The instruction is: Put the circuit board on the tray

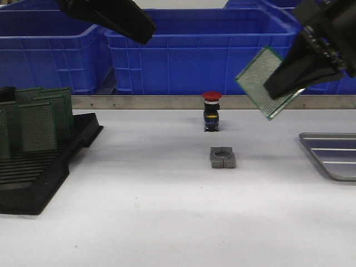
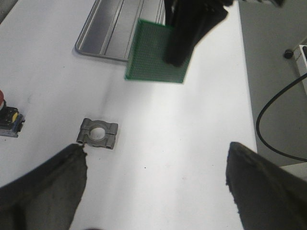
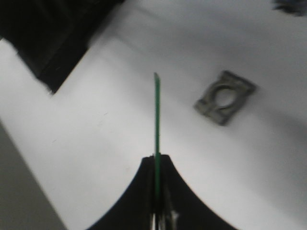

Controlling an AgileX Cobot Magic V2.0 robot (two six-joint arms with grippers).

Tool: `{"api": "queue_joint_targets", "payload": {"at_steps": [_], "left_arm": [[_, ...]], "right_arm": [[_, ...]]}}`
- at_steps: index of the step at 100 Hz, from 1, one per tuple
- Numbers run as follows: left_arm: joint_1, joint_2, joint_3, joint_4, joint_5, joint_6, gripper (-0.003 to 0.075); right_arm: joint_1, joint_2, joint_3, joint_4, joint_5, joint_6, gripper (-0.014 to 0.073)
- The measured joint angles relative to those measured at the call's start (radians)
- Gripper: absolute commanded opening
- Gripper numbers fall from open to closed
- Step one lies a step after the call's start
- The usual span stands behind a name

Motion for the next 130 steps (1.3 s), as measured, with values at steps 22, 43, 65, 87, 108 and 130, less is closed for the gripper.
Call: {"api": "queue_joint_targets", "payload": {"at_steps": [22,43,65,87,108,130], "left_arm": [[0.0,0.0,0.0,0.0,0.0,-0.002,0.0565],[0.0,0.0,0.0,0.0,0.0,-0.002,0.0565],[0.0,0.0,0.0,0.0,0.0,-0.002,0.0565],[0.0,0.0,0.0,0.0,0.0,-0.003,0.0565],[0.0,0.0,-0.04,0.041,0.0,-0.003,0.0565],[0.0,0.0,-0.124,0.262,0.002,-0.003,0.0565]], "right_arm": [[-0.186,0.091,0.0,0.0,-0.139,0.018,-0.0069],[-0.257,0.222,0.0,0.0,-0.198,0.019,-0.0069],[-0.261,0.284,0.0,0.0,-0.2,0.018,0.0076],[-0.261,0.284,-0.019,-0.063,-0.2,0.0,0.0659],[-0.261,0.271,-0.068,-0.178,-0.2,-0.002,0.0606],[-0.261,0.18,-0.09,-0.221,-0.196,-0.002,0.06]]}}
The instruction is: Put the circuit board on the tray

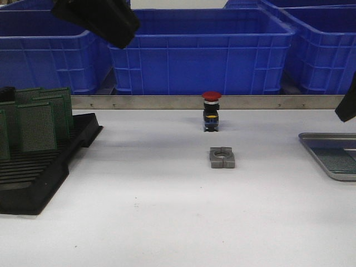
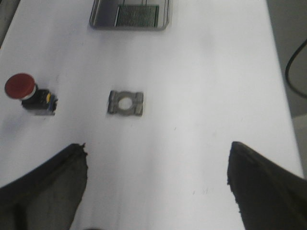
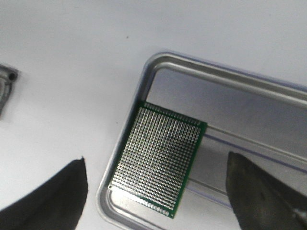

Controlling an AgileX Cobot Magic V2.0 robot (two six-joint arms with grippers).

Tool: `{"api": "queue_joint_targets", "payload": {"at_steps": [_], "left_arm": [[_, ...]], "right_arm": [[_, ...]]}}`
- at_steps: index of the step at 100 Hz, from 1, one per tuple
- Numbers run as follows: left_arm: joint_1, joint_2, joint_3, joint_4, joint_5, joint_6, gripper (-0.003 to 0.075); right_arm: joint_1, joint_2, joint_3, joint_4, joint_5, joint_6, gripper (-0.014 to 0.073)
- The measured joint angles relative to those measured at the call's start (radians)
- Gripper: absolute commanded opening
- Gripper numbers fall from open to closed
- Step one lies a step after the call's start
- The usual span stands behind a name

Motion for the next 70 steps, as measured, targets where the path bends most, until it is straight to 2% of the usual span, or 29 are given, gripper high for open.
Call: {"api": "queue_joint_targets", "payload": {"at_steps": [18,28,42,70], "left_arm": [[0.002,0.0,-0.017,0.348,0.006,-0.031,0.0564],[0.017,0.0,-0.017,0.471,0.002,-0.073,0.0564],[0.083,0.0,-0.017,0.516,-0.012,-0.091,0.0564],[0.193,0.028,-0.017,0.498,-0.019,-0.093,0.0564]], "right_arm": [[0.0,-0.041,0.0,-0.004,0.008,-0.002,0.0595],[0.0,-0.042,0.0,-0.005,0.01,-0.002,0.0594],[0.0,-0.044,0.0,-0.006,0.015,-0.002,0.0594],[0.0,-0.046,0.0,0.002,0.016,-0.002,0.0594]]}}
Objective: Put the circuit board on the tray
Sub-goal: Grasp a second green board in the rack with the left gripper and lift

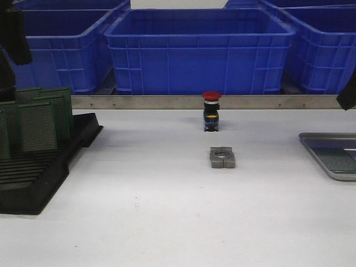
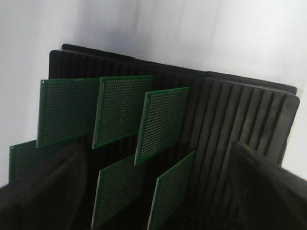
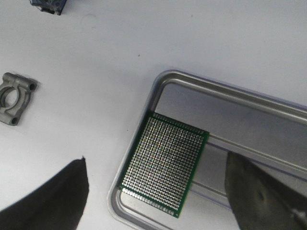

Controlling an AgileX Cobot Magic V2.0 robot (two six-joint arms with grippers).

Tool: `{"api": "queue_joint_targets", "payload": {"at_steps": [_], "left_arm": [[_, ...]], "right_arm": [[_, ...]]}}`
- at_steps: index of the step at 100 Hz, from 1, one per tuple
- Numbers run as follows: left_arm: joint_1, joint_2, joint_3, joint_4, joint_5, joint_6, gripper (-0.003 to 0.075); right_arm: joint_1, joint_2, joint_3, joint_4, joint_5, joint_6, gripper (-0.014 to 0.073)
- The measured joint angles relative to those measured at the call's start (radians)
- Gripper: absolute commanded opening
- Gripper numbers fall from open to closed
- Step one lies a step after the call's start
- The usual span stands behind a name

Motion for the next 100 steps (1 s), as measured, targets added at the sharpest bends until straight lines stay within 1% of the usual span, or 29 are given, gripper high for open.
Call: {"api": "queue_joint_targets", "payload": {"at_steps": [31,54,60,65,72,77,79,84,96,100], "left_arm": [[0.011,0.105,0.0,-0.077,-0.032,-0.002,0.0564],[0.011,0.177,0.0,-0.084,-0.033,-0.002,0.0564],[0.011,0.188,0.0,-0.086,-0.023,-0.002,0.055],[0.011,0.196,0.0,-0.086,-0.008,-0.002,0.0509],[0.011,0.206,0.0,-0.086,0.007,-0.002,0.0412],[0.011,0.21,0.0,-0.086,0.011,-0.002,0.0314],[0.011,0.212,0.0,-0.086,0.011,-0.002,0.0288],[0.011,0.212,0.0,-0.086,0.014,-0.002,0.0186],[0.011,0.212,0.0,-0.086,0.015,-0.002,-0.0004],[0.011,0.212,0.0,-0.086,0.015,-0.002,-0.0018]], "right_arm": [[0.0,0.0,0.0,0.0,0.0,0.0,0.0594],[0.0,0.0,0.0,0.002,0.003,0.0,0.0594],[0.0,0.0,0.0,0.004,0.003,0.0,0.0594],[0.0,0.0,0.0,0.006,0.003,0.0,0.0594],[0.0,0.0,0.0,0.008,0.004,-0.002,0.0594],[0.0,0.0,0.0,0.008,0.004,-0.002,0.0594],[0.0,0.0,0.0,0.008,0.004,-0.002,0.0594],[0.0,0.0,0.0,0.008,0.006,-0.002,0.0594],[0.0,0.0,0.0,0.009,0.008,-0.002,0.0594],[0.0,0.0,0.0,0.009,0.008,-0.002,0.0594]]}}
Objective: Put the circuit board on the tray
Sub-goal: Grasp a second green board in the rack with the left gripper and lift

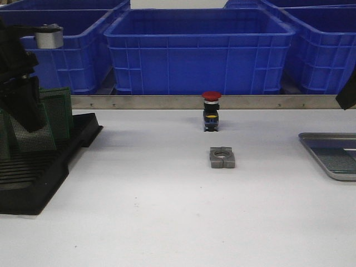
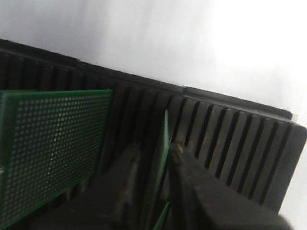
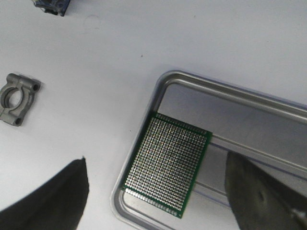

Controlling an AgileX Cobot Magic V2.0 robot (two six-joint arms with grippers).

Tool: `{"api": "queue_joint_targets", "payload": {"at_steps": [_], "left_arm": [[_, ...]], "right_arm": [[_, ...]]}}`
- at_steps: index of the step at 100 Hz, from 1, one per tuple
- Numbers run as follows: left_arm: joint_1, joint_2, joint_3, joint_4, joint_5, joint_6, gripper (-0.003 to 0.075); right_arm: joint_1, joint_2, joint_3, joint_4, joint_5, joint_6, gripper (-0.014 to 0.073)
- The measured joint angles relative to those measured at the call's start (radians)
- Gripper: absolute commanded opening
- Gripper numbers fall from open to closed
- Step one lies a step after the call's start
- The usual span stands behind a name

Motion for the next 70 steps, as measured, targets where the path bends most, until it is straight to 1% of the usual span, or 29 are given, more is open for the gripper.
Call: {"api": "queue_joint_targets", "payload": {"at_steps": [31,47,59,70], "left_arm": [[0.0,0.0,-0.024,-0.001,0.028,0.011,-0.002],[-0.007,-0.013,-0.061,-0.034,0.011,0.002,-0.002],[-0.041,-0.024,-0.082,-0.077,0.01,0.0,-0.002],[-0.089,-0.026,-0.092,-0.141,0.008,0.0,-0.002]], "right_arm": [[0.0,-0.007,0.0,0.0,0.01,0.002,0.0594],[0.002,-0.041,0.0,0.0,0.025,-0.007,0.0594],[0.024,-0.088,0.0,0.0,0.034,-0.035,0.0594],[0.074,-0.138,0.0,0.0,0.052,-0.082,0.0594]]}}
